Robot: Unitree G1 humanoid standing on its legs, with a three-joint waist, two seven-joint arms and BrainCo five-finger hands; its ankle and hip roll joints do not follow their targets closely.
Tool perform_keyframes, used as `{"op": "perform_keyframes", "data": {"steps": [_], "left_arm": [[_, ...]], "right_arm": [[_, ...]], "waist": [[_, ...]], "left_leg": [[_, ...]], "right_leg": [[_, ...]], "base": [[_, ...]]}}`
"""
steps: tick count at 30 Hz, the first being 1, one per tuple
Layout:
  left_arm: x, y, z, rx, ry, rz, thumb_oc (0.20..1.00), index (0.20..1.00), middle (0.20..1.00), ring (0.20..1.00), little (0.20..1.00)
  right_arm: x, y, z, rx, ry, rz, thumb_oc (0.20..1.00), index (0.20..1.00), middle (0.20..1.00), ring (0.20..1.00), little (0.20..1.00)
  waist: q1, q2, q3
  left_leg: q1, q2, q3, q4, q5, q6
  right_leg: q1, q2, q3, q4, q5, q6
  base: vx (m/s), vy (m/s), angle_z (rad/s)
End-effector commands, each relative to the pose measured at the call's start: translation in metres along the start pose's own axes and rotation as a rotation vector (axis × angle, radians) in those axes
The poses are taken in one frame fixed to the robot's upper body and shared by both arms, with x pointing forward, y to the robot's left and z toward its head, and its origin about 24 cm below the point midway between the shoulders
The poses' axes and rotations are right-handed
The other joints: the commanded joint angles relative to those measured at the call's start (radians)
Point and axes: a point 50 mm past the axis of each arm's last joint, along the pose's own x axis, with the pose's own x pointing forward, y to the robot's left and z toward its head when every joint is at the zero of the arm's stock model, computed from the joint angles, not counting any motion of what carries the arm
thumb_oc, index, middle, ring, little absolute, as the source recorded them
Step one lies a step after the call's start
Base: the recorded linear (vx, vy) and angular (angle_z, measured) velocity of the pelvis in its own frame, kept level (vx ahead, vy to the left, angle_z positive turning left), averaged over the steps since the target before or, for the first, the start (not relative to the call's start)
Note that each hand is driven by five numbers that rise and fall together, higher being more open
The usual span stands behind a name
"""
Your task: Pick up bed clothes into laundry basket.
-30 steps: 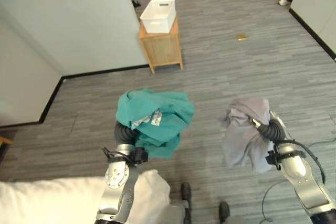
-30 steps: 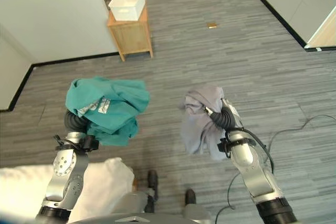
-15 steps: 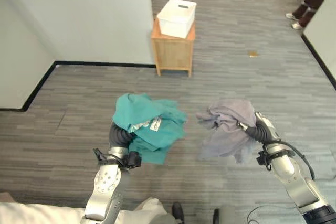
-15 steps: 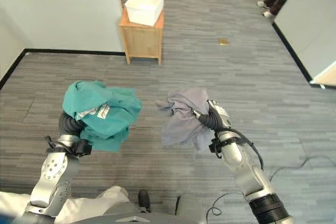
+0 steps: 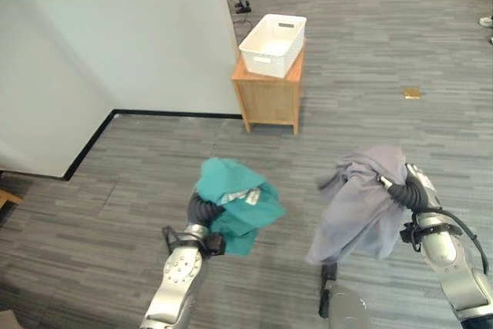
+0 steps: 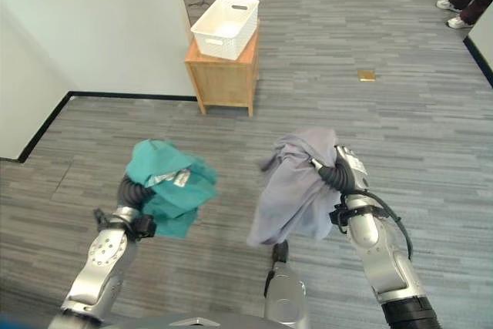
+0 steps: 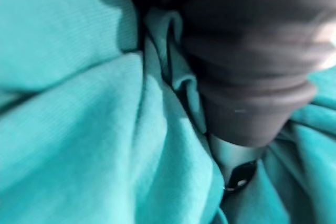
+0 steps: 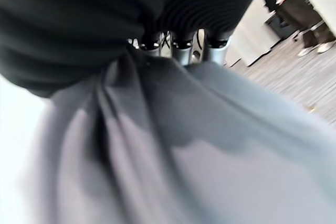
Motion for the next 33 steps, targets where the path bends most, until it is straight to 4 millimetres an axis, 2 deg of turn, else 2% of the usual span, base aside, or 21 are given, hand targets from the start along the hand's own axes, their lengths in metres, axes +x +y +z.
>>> {"op": "perform_keyframes", "data": {"steps": [1,3,5,6,7,8,10,13,17,19,21,22,24,25,26,28,29,30,31,32,33], "left_arm": [[0.000,0.015,0.042,0.028,-0.208,0.026,0.200,0.200,0.200,0.200,0.200],[-0.003,0.021,0.045,0.064,-0.222,0.075,0.200,0.200,0.200,0.200,0.200],[-0.007,0.026,0.043,0.080,-0.218,0.123,0.200,0.200,0.200,0.200,0.200],[-0.007,0.026,0.043,0.080,-0.218,0.123,0.200,0.200,0.200,0.200,0.200],[-0.011,0.030,0.040,0.087,-0.208,0.171,0.200,0.200,0.200,0.200,0.200],[-0.014,0.032,0.036,0.084,-0.191,0.196,0.200,0.200,0.200,0.200,0.200],[-0.018,0.032,0.031,0.065,-0.169,0.226,0.200,0.200,0.200,0.200,0.200],[-0.022,0.033,0.026,0.079,-0.143,0.223,0.200,0.200,0.200,0.200,0.200],[-0.030,0.042,0.024,0.104,-0.119,0.247,0.200,0.200,0.200,0.200,0.200],[-0.030,0.043,0.024,0.111,-0.116,0.245,0.200,0.200,0.200,0.200,0.200],[-0.025,0.045,0.026,0.122,-0.117,0.237,0.200,0.200,0.200,0.200,0.200],[-0.023,0.044,0.028,0.136,-0.125,0.227,0.200,0.200,0.200,0.200,0.200],[-0.023,0.045,0.029,0.137,-0.126,0.227,0.200,0.200,0.200,0.200,0.200],[-0.014,0.042,0.038,0.180,-0.170,0.198,0.200,0.200,0.200,0.200,0.200],[-0.011,0.041,0.040,0.193,-0.180,0.191,0.200,0.200,0.200,0.200,0.200],[-0.008,0.039,0.044,0.192,-0.200,0.174,0.200,0.200,0.200,0.200,0.200],[-0.008,0.037,0.043,0.184,-0.199,0.167,0.200,0.200,0.200,0.200,0.200],[-0.008,0.037,0.043,0.183,-0.199,0.167,0.200,0.200,0.200,0.200,0.200],[-0.010,0.036,0.041,0.174,-0.193,0.153,0.200,0.200,0.200,0.200,0.200],[-0.010,0.036,0.041,0.174,-0.193,0.153,0.200,0.200,0.200,0.200,0.200],[-0.013,0.034,0.037,0.158,-0.175,0.147,0.200,0.200,0.200,0.200,0.200]], "right_arm": [[0.005,-0.025,0.045,0.026,-0.244,-0.105,0.200,0.200,0.200,0.200,0.200],[0.010,-0.027,0.047,0.049,-0.239,-0.144,0.200,0.200,0.200,0.200,0.200],[0.008,-0.024,0.044,0.096,-0.217,-0.163,0.200,0.200,0.200,0.200,0.200],[0.008,-0.024,0.044,0.096,-0.217,-0.163,0.200,0.200,0.200,0.200,0.200],[0.005,-0.017,0.042,0.147,-0.193,-0.161,0.200,0.200,0.200,0.200,0.200],[0.003,-0.013,0.041,0.162,-0.181,-0.154,0.200,0.200,0.200,0.200,0.200],[-0.003,-0.008,0.034,0.182,-0.142,-0.154,0.200,0.200,0.200,0.200,0.200],[-0.005,-0.008,0.029,0.162,-0.114,-0.168,0.200,0.200,0.200,0.200,0.200],[-0.001,-0.012,0.034,0.130,-0.145,-0.182,0.200,0.200,0.200,0.200,0.200],[0.002,-0.015,0.036,0.118,-0.155,-0.206,0.200,0.200,0.200,0.200,0.200],[0.005,-0.019,0.037,0.108,-0.156,-0.241,0.200,0.200,0.200,0.200,0.200],[0.008,-0.023,0.041,0.103,-0.174,-0.267,0.200,0.200,0.200,0.200,0.200],[0.008,-0.023,0.041,0.103,-0.174,-0.268,0.200,0.200,0.200,0.200,0.200],[0.013,-0.030,0.047,0.110,-0.197,-0.324,0.200,0.200,0.200,0.200,0.200],[0.012,-0.030,0.049,0.126,-0.200,-0.337,0.200,0.200,0.200,0.200,0.200],[0.009,-0.030,0.050,0.145,-0.199,-0.339,0.200,0.200,0.200,0.200,0.200],[0.008,-0.030,0.050,0.144,-0.201,-0.337,0.200,0.200,0.200,0.200,0.200],[0.008,-0.030,0.051,0.144,-0.202,-0.337,0.200,0.200,0.200,0.200,0.200],[0.007,-0.031,0.050,0.136,-0.202,-0.336,0.200,0.200,0.200,0.200,0.200],[0.007,-0.031,0.051,0.136,-0.203,-0.336,0.200,0.200,0.200,0.200,0.200],[0.008,-0.037,0.055,0.125,-0.228,-0.366,0.200,0.200,0.200,0.200,0.200]], "waist": [[-0.003,-0.062,0.034],[0.033,-0.073,0.057],[0.051,-0.061,0.048],[0.052,-0.064,0.047],[0.074,-0.043,0.036],[0.089,-0.033,0.032],[0.106,-0.012,0.021],[0.117,-0.009,0.017],[0.140,-0.012,-0.023],[0.162,-0.035,-0.041],[0.170,-0.063,-0.053],[0.161,-0.070,-0.049],[0.164,-0.074,-0.049],[0.111,-0.067,-0.027],[0.095,-0.059,-0.020],[0.064,-0.052,-0.007],[0.045,-0.048,0.002],[0.043,-0.045,0.002],[0.019,-0.045,0.007],[0.018,-0.043,0.007],[-0.007,-0.054,0.005]], "left_leg": [[-0.194,-0.036,0.062,0.494,0.086,0.023],[-0.330,0.046,0.166,0.505,0.057,0.033],[-0.347,0.034,0.210,0.299,0.050,0.064],[-0.345,0.030,0.212,0.294,0.053,0.065],[-0.380,-0.002,0.226,0.076,0.023,0.091],[-0.386,-0.025,0.215,-0.045,0.062,0.091],[-0.396,0.003,0.246,-0.235,0.174,0.072],[-0.444,0.058,0.366,-0.332,0.218,0.072],[-0.437,0.056,0.365,-0.333,0.263,0.083],[-0.419,0.045,0.383,-0.330,0.276,0.095],[-0.381,0.012,0.400,-0.330,0.242,0.128],[-0.350,-0.010,0.406,-0.334,0.214,0.144],[-0.351,-0.014,0.411,-0.334,0.211,0.147],[-0.285,-0.037,0.384,-0.347,0.149,0.177],[-0.258,-0.040,0.375,-0.348,0.124,0.181],[-0.217,-0.059,0.345,-0.349,0.080,0.177],[-0.194,-0.068,0.323,-0.349,0.062,0.176],[-0.196,-0.064,0.322,-0.349,0.065,0.175],[-0.158,-0.083,0.304,-0.349,0.032,0.172],[-0.160,-0.079,0.304,-0.349,0.036,0.171],[-0.105,-0.104,0.277,-0.349,-0.011,0.159]], "right_leg": [[0.187,-0.050,-0.013,-0.232,0.014,0.080],[0.262,-0.032,0.005,-0.232,-0.046,0.072],[0.286,-0.025,0.021,-0.232,-0.073,0.089],[0.285,-0.028,0.023,-0.232,-0.073,0.090],[0.328,-0.014,0.036,-0.232,-0.114,0.108],[0.344,-0.008,0.043,-0.232,-0.131,0.118],[0.393,0.010,0.038,-0.232,-0.165,0.126],[0.471,0.021,0.015,-0.232,-0.204,0.130],[0.555,0.032,0.053,-0.232,-0.247,0.145],[0.566,0.015,0.073,-0.185,-0.248,0.149],[0.541,-0.015,0.071,-0.055,-0.198,0.179],[0.501,-0.039,0.069,0.047,-0.138,0.206],[0.494,-0.046,0.073,0.059,-0.143,0.210],[0.313,-0.072,0.132,0.347,0.013,0.231],[0.265,-0.088,0.136,0.374,0.030,0.231],[0.184,-0.104,0.131,0.319,-0.022,0.211],[0.152,-0.089,0.129,0.274,-0.068,0.192],[0.153,-0.085,0.125,0.270,-0.065,0.188],[0.139,-0.060,0.131,0.162,-0.116,0.172],[0.142,-0.055,0.128,0.154,-0.109,0.169],[0.076,-0.037,0.140,-0.024,-0.078,0.167]], "base": [[0.45,-0.362,-0.22],[0.49,-0.150,-0.33],[0.35,0.093,-0.26],[0.43,0.178,-0.39],[0.46,0.196,-0.38],[0.62,0.258,-0.15],[0.50,0.155,-0.29],[0.45,0.080,-0.06],[0.58,0.108,0.22],[0.46,0.103,-0.73],[0.39,0.120,-0.42],[0.21,0.108,0.20],[0.22,0.115,0.32],[0.42,0.153,0.29],[0.58,0.172,0.42],[0.47,0.036,0.64],[0.32,0.000,0.56],[0.41,-0.029,0.65],[0.23,-0.034,0.77],[0.56,-0.106,0.82],[0.49,-0.110,0.39]]}}
